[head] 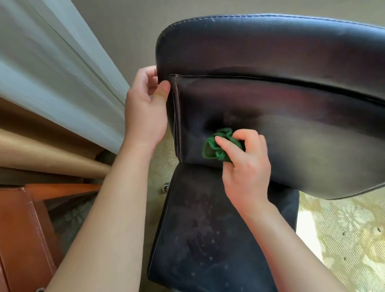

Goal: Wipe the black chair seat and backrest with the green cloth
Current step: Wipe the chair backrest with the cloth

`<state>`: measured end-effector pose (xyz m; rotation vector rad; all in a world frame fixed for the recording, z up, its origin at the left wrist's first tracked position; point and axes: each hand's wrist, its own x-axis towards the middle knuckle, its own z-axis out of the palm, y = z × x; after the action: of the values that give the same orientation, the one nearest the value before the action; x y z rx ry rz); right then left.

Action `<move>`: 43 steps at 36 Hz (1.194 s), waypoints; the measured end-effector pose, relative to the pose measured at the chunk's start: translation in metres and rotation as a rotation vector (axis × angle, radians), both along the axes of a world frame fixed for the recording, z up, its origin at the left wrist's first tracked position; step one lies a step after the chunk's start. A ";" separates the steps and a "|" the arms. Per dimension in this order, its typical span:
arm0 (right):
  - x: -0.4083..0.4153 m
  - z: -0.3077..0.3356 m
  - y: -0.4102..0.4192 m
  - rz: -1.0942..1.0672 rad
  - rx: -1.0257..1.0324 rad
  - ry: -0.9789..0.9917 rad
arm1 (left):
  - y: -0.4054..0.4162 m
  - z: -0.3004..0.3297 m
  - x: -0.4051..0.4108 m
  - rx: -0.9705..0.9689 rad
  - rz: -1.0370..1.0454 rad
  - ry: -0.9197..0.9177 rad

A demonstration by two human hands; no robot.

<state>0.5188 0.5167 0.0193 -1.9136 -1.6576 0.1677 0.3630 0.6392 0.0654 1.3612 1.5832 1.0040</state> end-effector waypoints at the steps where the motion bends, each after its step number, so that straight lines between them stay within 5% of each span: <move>1: 0.007 0.005 -0.002 -0.022 0.068 0.019 | -0.002 0.001 0.002 0.000 0.020 -0.009; 11: 0.059 0.032 -0.015 -0.147 0.433 0.155 | -0.059 -0.008 0.023 -0.019 0.139 0.005; 31: 0.020 0.012 0.022 -0.193 0.439 0.071 | -0.036 -0.040 0.018 0.015 0.007 0.138; 36: 0.004 0.001 0.027 -0.166 0.368 0.014 | -0.033 -0.039 0.015 0.029 -0.005 0.144; 43: -0.010 -0.074 -0.002 -0.164 -0.054 0.085 | -0.037 -0.042 0.014 0.049 -0.018 0.108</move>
<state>0.5084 0.5144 -0.0543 -2.0439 -1.4471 0.2260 0.3770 0.6018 0.0236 1.4821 1.6319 0.9786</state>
